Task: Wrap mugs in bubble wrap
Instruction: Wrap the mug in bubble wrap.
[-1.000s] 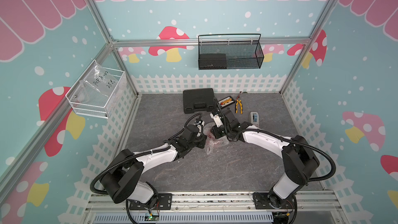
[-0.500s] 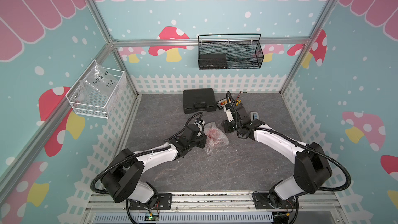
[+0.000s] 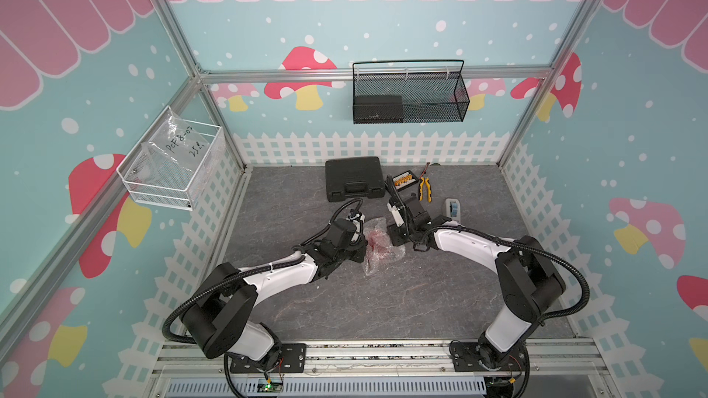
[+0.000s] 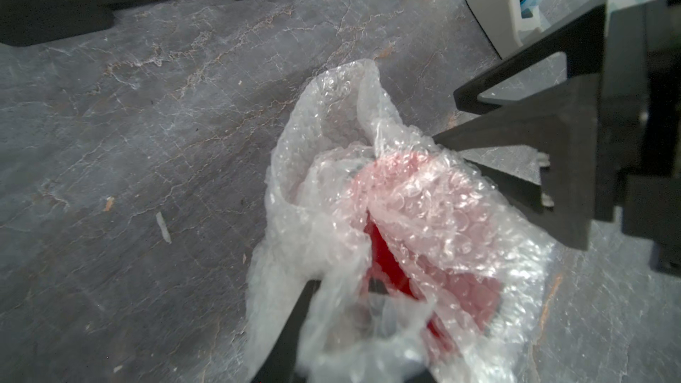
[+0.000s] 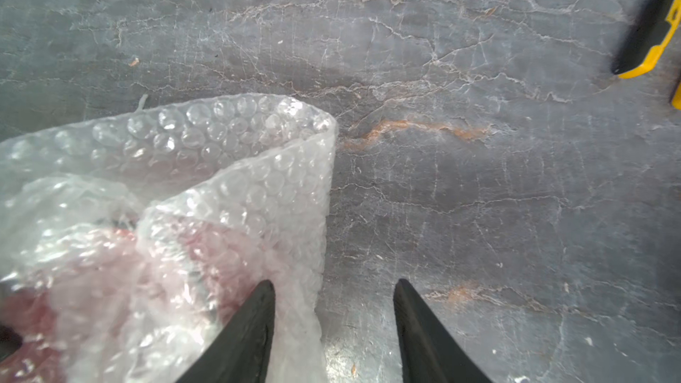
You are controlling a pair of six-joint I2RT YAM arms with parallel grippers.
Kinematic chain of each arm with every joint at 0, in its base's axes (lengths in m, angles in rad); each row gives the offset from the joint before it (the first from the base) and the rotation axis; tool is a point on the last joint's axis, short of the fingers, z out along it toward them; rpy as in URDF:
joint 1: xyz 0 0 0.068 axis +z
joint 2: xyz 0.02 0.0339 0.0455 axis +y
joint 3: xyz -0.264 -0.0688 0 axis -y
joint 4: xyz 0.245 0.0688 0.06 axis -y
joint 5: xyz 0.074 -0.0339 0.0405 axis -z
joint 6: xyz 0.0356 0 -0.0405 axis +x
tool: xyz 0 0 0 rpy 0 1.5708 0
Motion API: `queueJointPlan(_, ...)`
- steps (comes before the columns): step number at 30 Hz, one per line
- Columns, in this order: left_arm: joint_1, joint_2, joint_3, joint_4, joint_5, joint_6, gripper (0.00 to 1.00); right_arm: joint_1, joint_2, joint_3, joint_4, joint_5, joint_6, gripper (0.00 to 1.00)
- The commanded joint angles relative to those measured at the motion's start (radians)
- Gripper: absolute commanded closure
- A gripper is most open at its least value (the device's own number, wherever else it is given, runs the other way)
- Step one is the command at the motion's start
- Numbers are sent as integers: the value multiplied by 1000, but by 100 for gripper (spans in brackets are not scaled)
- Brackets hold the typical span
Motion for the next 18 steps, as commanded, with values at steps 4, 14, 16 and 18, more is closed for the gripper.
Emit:
queueJointPlan(4, -12, 11, 29, -45, 13, 17, 75, 51, -83, 5, -11, -42, 7, 42)
queueJointPlan(14, -13, 2, 31, -50, 15, 5, 76, 68, -78, -62, 51, -92, 42, 39)
queueJointPlan(16, -12, 0, 33, -46, 21, -1, 76, 79, -55, -61, 45, -93, 38, 38)
queueJointPlan(18, -13, 0, 35, -38, 31, -3, 76, 82, -29, -71, 33, -63, 38, 38)
